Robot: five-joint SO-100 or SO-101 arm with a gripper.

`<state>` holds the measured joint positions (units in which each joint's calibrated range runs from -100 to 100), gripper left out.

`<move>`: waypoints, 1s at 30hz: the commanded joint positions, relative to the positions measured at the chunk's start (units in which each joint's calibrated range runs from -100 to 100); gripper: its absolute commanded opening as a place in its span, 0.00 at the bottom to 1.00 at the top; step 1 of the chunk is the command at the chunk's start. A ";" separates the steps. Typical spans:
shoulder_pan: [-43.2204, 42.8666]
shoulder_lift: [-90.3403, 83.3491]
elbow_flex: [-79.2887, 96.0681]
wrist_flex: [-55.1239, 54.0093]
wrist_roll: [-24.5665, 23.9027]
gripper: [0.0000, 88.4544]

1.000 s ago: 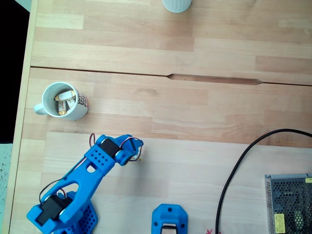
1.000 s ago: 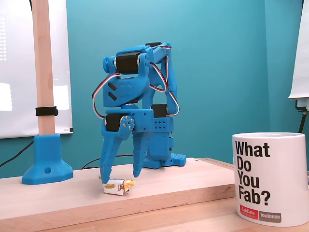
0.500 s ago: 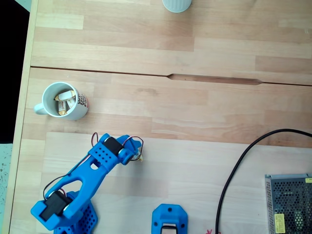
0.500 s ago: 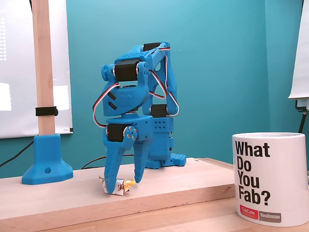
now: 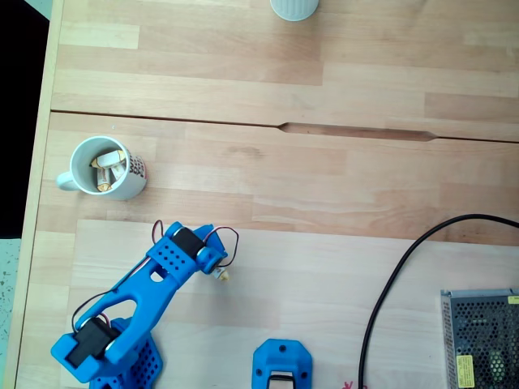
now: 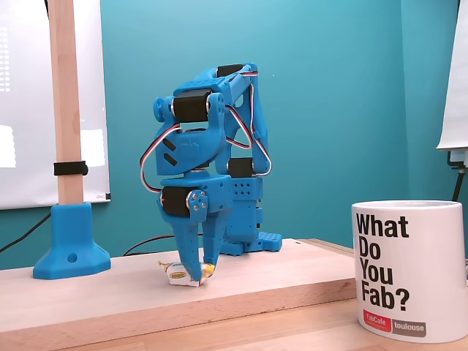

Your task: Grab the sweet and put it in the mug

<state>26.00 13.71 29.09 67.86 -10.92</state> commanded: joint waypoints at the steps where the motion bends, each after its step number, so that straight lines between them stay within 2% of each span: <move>1: 0.00 -0.38 -0.90 0.37 0.20 0.03; 19: -0.65 -2.27 -2.42 0.29 0.20 0.04; 30: -0.87 -17.07 -6.07 0.45 0.10 0.04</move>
<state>25.78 2.45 25.95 67.86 -10.92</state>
